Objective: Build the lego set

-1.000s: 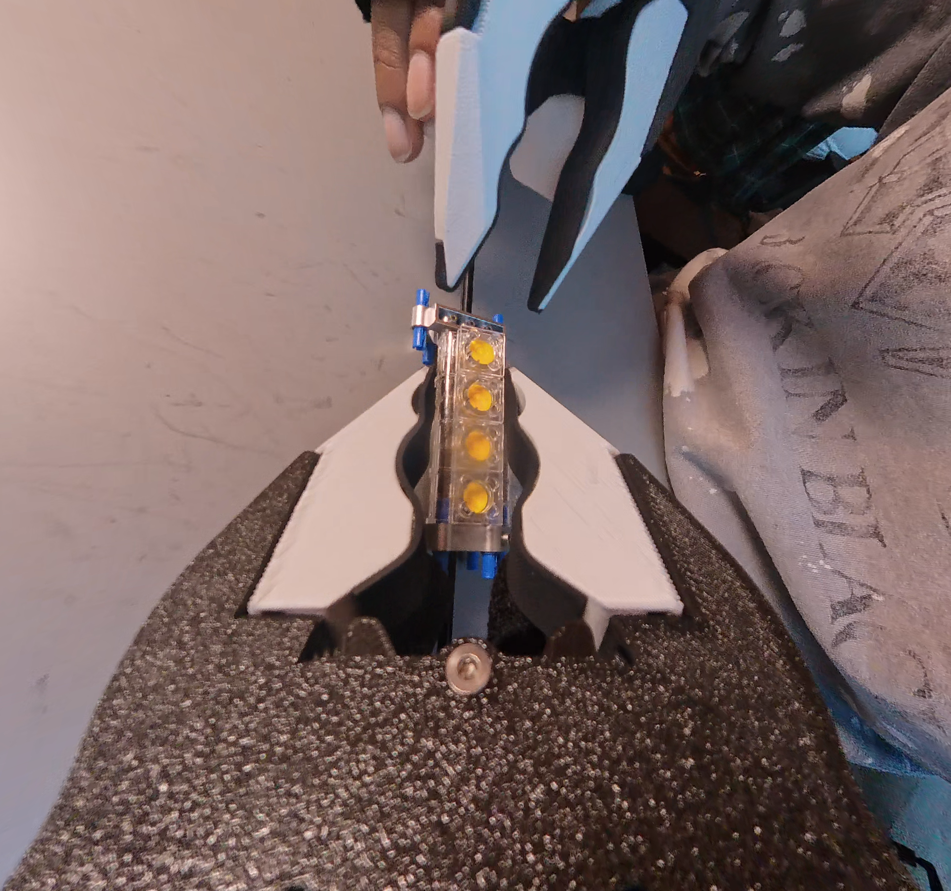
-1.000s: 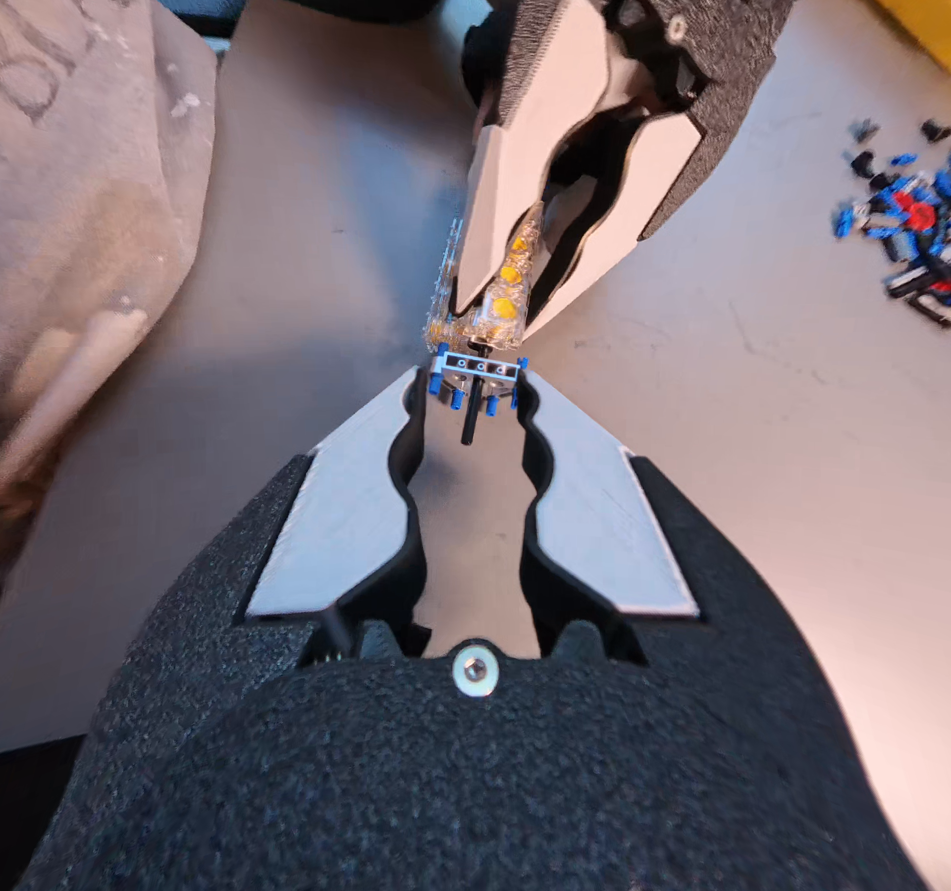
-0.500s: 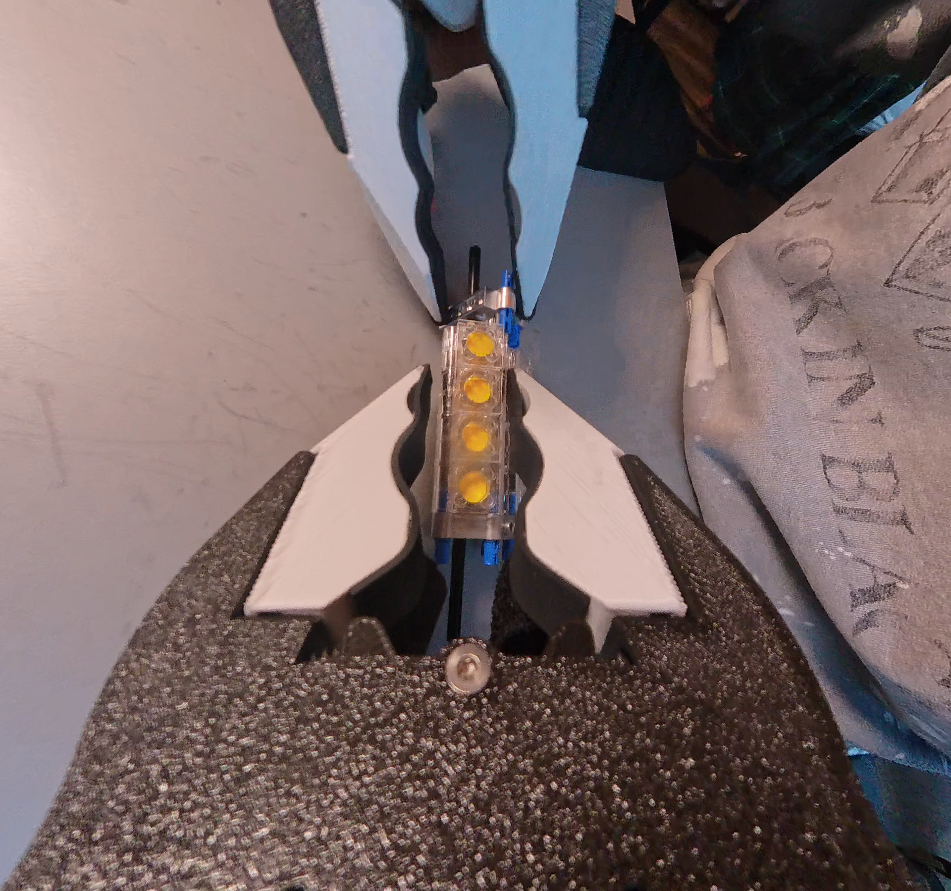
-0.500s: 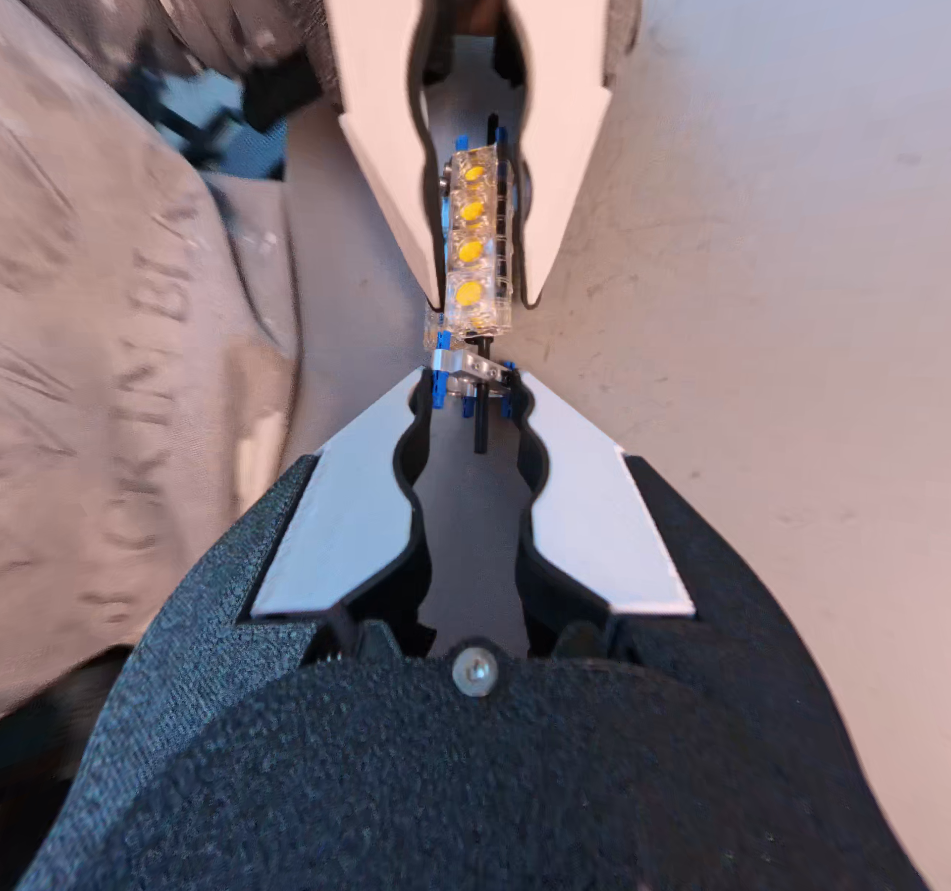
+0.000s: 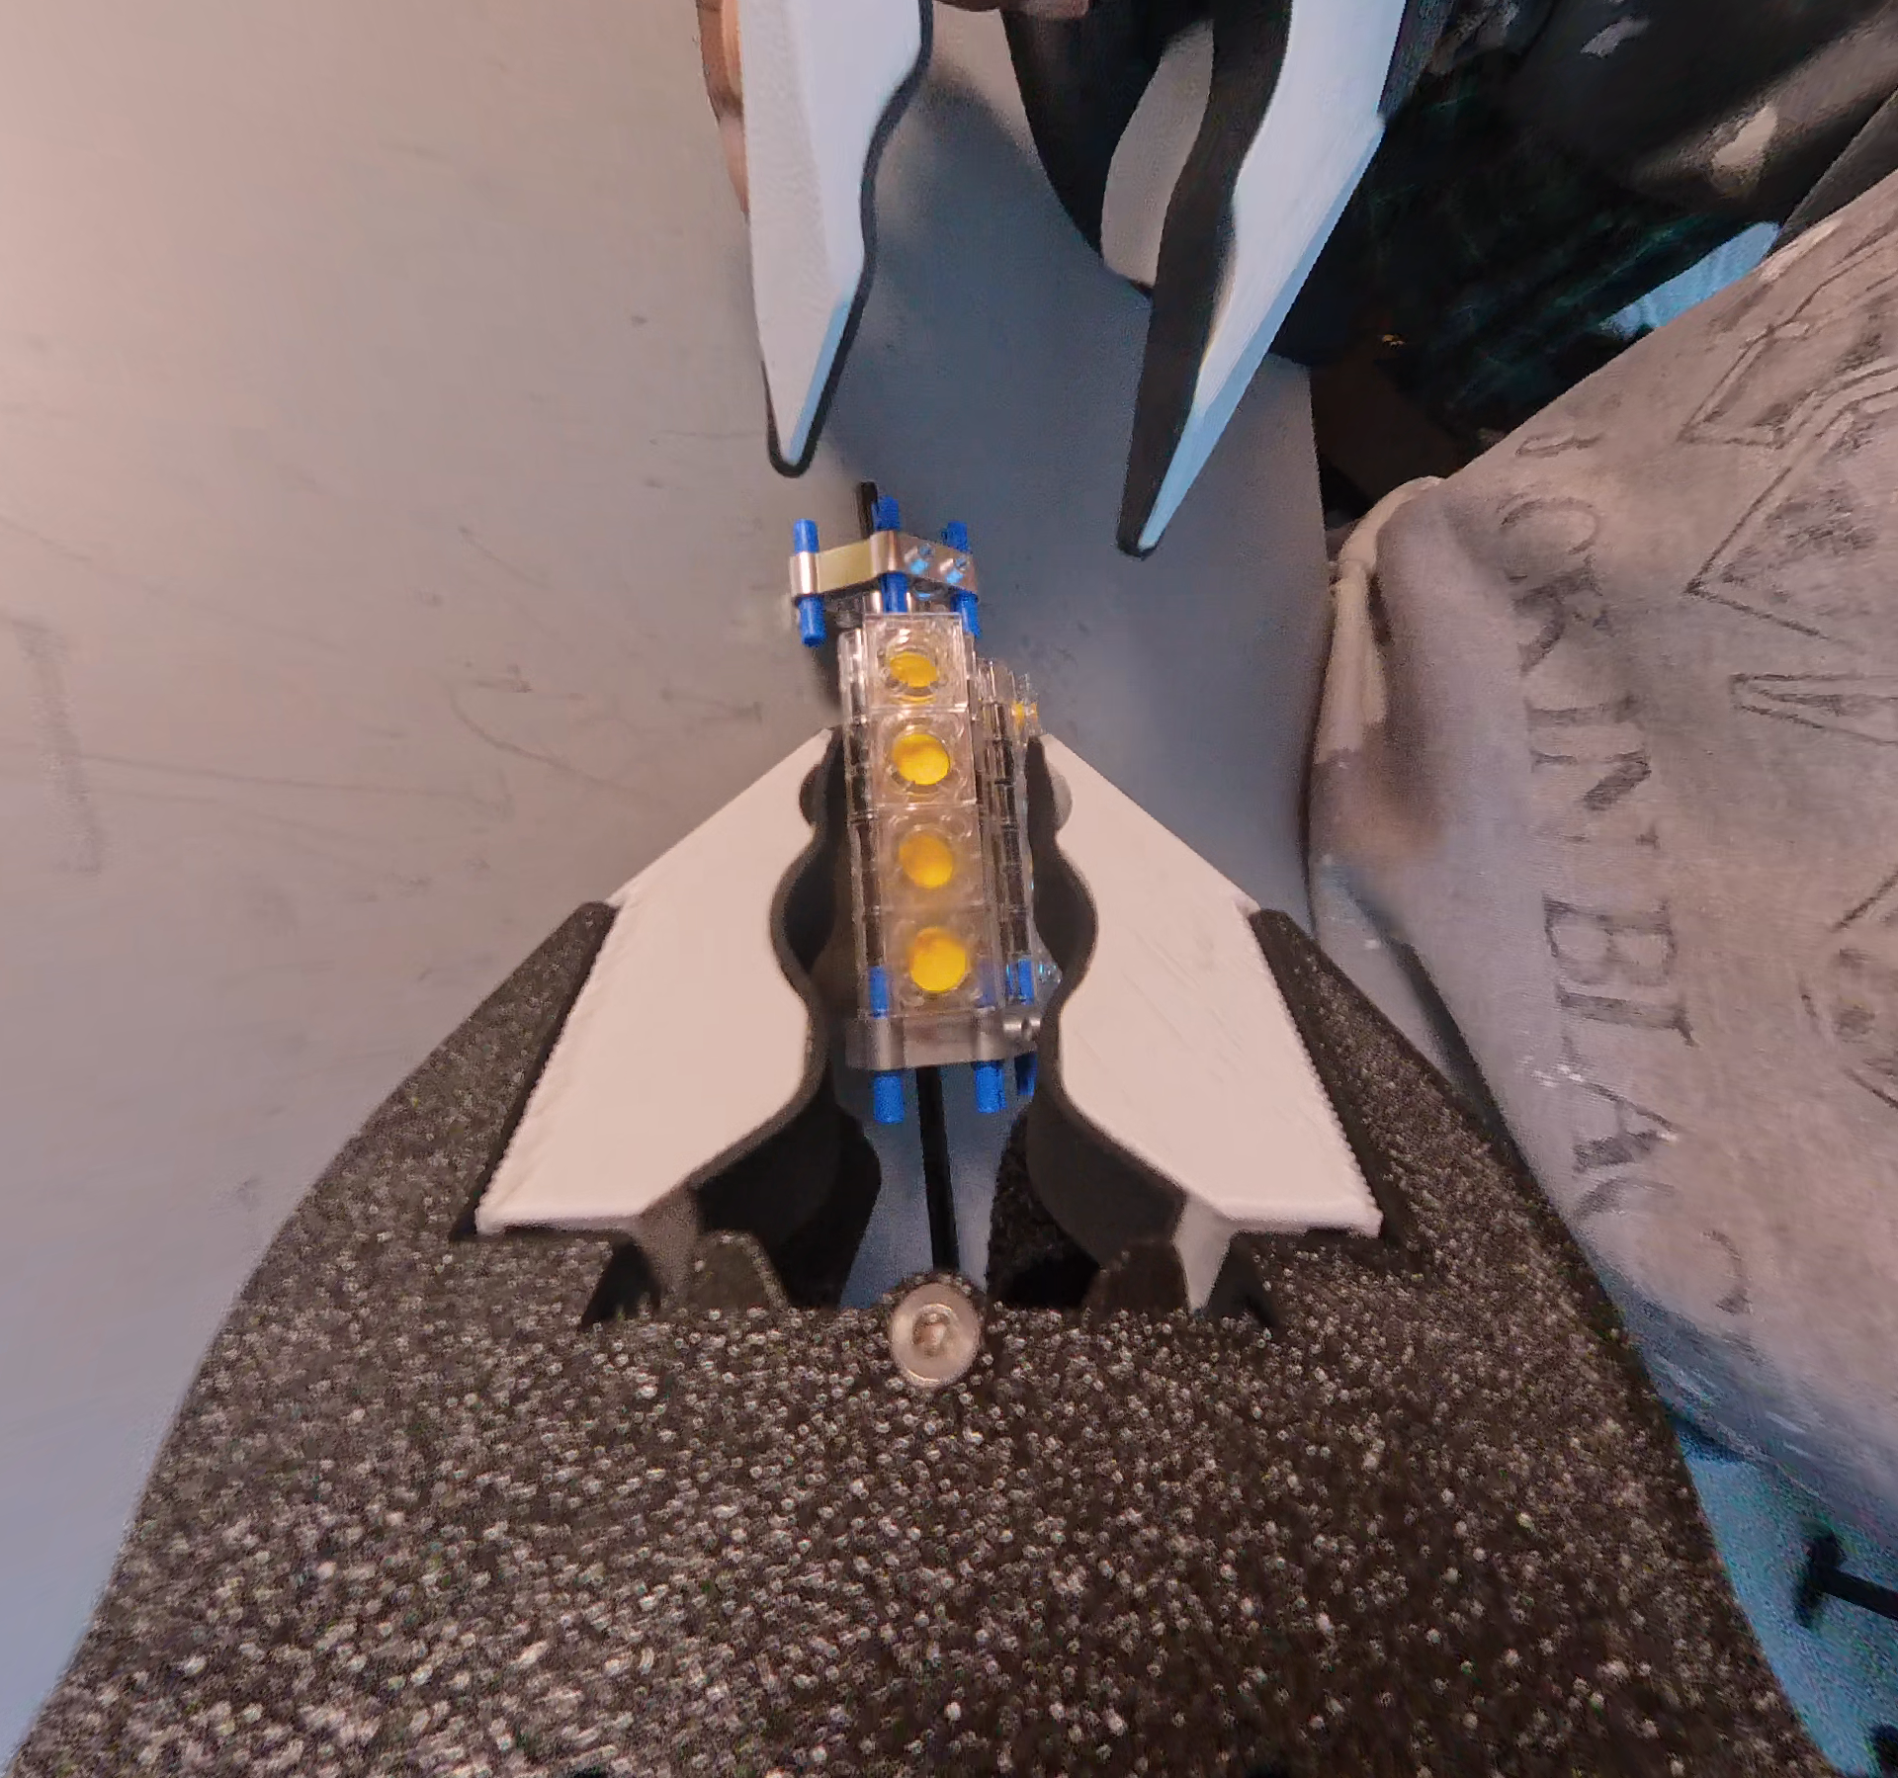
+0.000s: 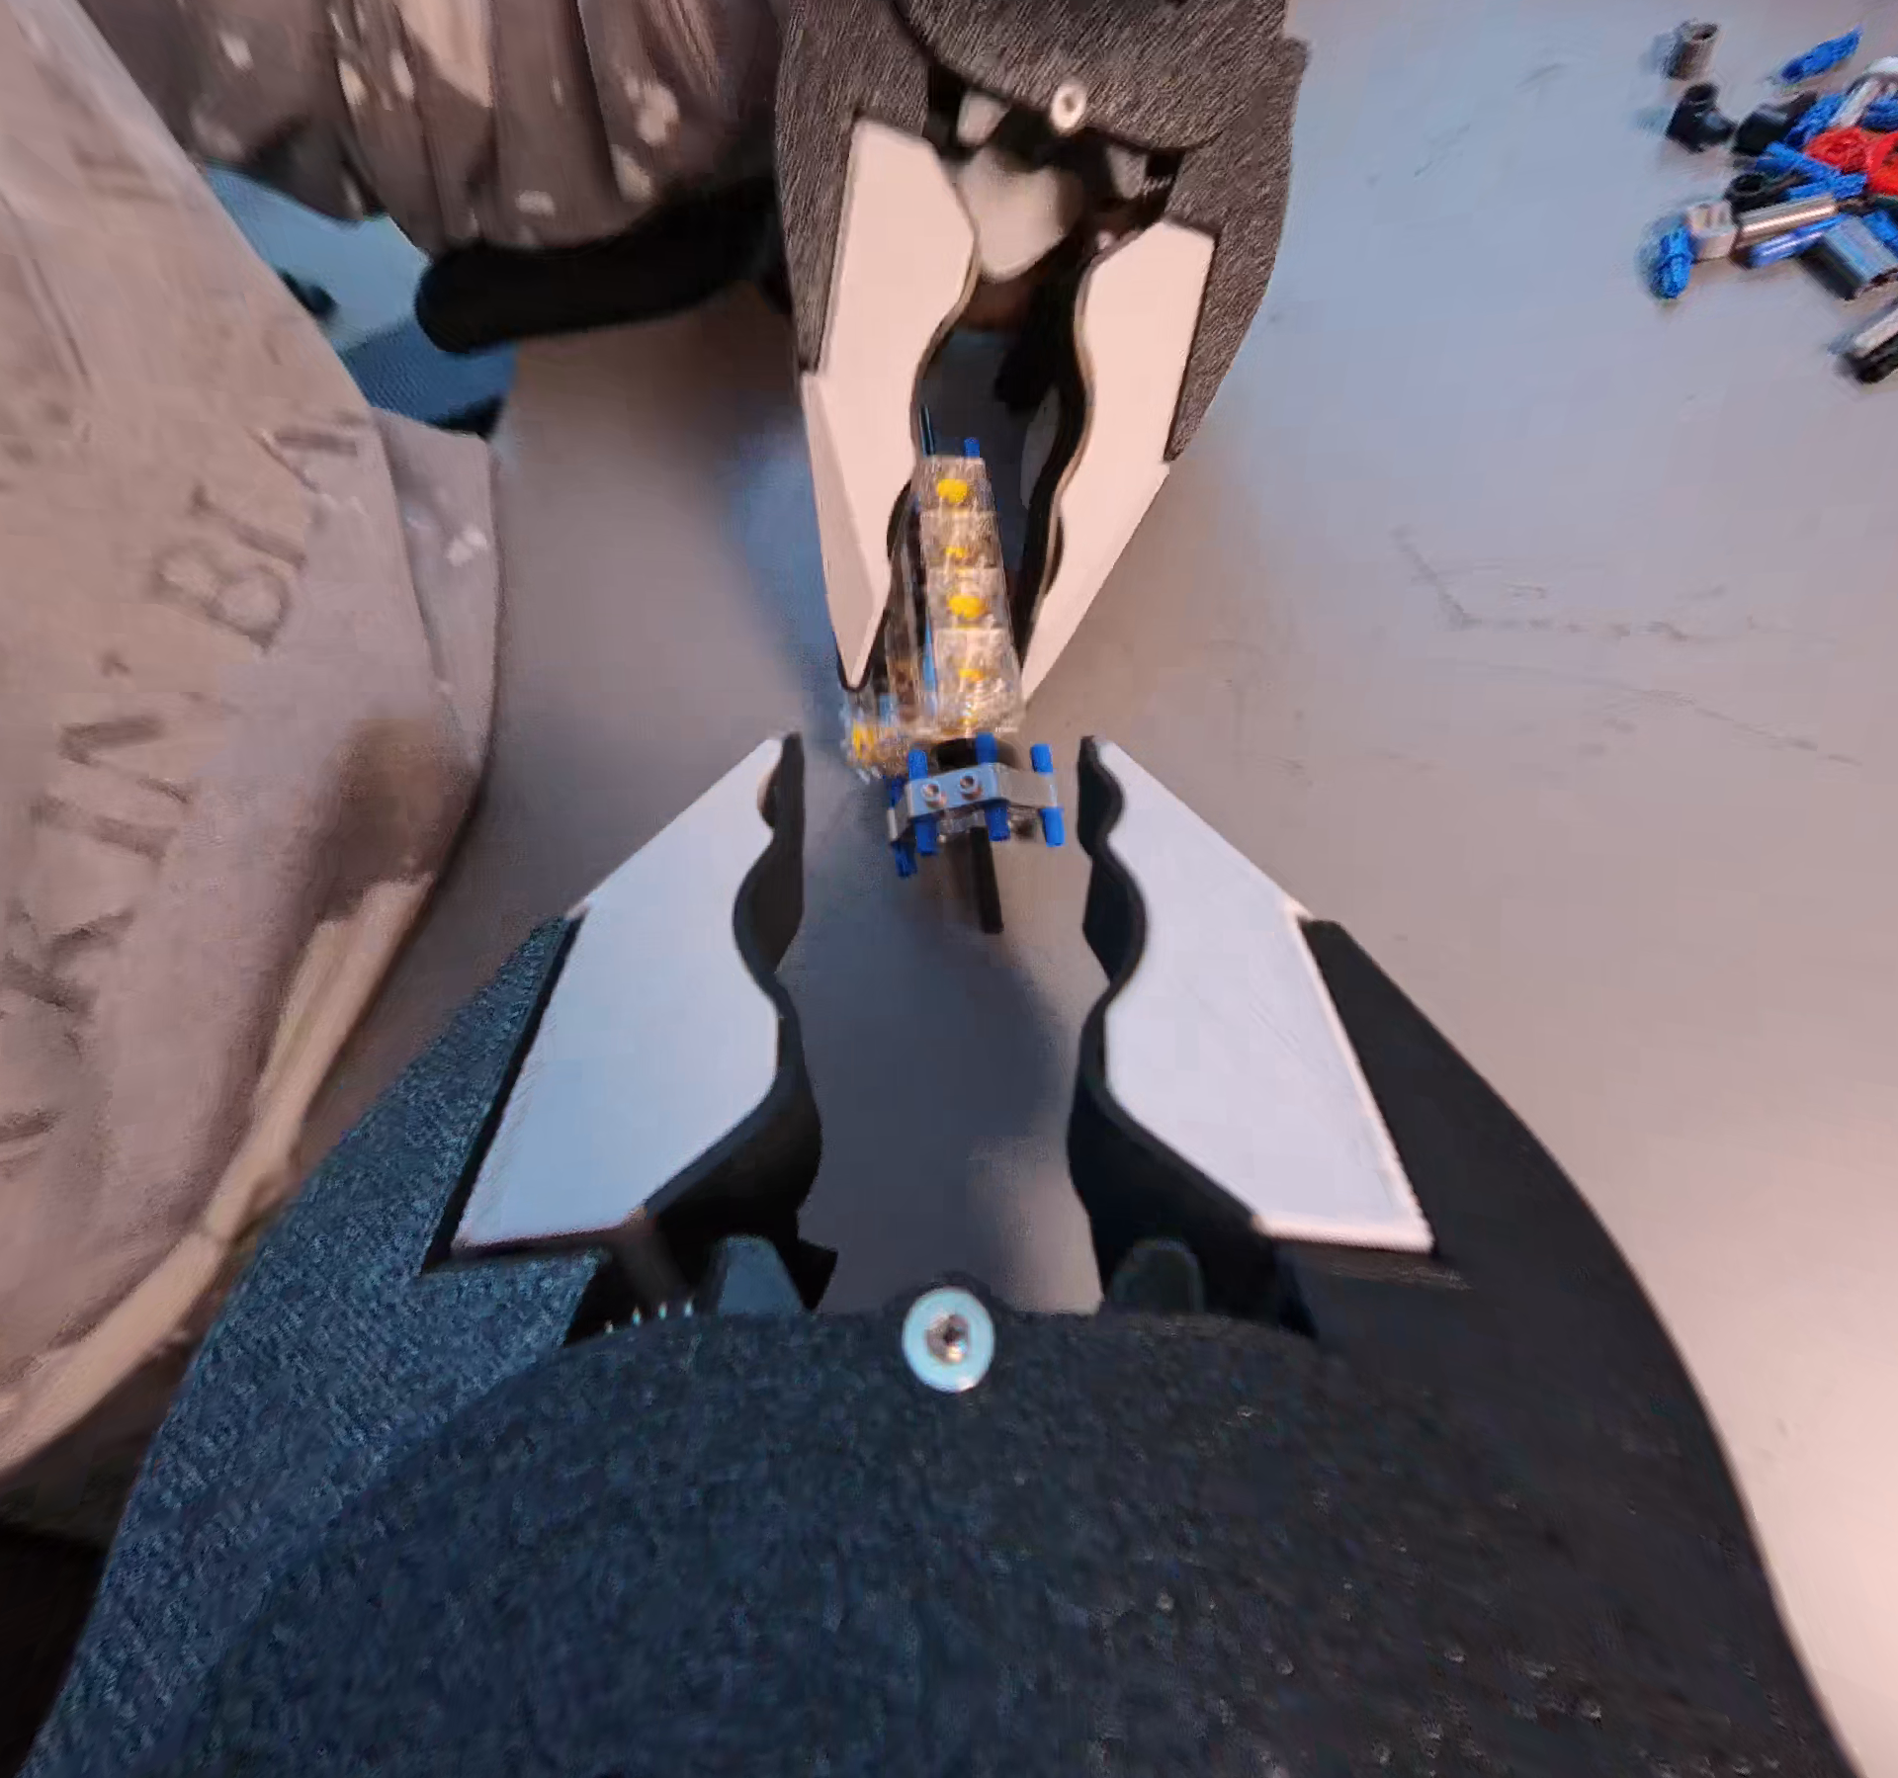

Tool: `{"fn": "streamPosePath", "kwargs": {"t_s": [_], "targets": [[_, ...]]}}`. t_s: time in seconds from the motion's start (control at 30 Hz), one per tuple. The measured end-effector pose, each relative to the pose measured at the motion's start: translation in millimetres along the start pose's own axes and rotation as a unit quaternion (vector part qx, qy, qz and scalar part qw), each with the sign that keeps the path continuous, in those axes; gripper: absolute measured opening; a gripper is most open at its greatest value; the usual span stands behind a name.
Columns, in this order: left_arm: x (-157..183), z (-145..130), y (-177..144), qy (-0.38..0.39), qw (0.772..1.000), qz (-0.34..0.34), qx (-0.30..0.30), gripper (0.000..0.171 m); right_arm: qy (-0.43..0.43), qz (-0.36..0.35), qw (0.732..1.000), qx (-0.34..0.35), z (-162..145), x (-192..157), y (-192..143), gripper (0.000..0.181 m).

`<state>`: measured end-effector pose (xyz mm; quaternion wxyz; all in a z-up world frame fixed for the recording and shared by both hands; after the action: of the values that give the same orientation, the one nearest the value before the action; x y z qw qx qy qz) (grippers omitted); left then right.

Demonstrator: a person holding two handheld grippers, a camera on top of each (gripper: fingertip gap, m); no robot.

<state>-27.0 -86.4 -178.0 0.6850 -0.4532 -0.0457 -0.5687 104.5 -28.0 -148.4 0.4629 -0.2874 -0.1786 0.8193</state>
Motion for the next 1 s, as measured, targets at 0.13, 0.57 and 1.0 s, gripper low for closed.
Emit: {"fn": "streamPosePath", "kwargs": {"t_s": [0.13,0.57,1.0], "targets": [[-15,7,-12,-0.031,0.999,0.005,-0.001,0.039,-0.067,-0.061,0.994,-0.064,-12,-3,13,0.055],[-6,0,-16,0.007,0.999,0.046,-0.019,0.027,-0.068,-0.039,0.995,-0.061,-17,-2,21,0.035],[-10,-2,-11,-0.023,1.000,0.004,0.001,0.023,-0.088,-0.047,0.993,-0.058,-18,-7,25,0.035]]}}
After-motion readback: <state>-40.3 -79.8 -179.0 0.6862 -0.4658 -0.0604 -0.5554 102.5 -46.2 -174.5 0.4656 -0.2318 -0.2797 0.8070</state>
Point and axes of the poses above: each gripper's, where its closed fingertips meet, y out along the fingers, z out of its top, x = y × z across the jaws, the point moved 8 cm from there along -y, back along the fingers, and after that the axes turned 1 degree about z, right-handed, at the moved point
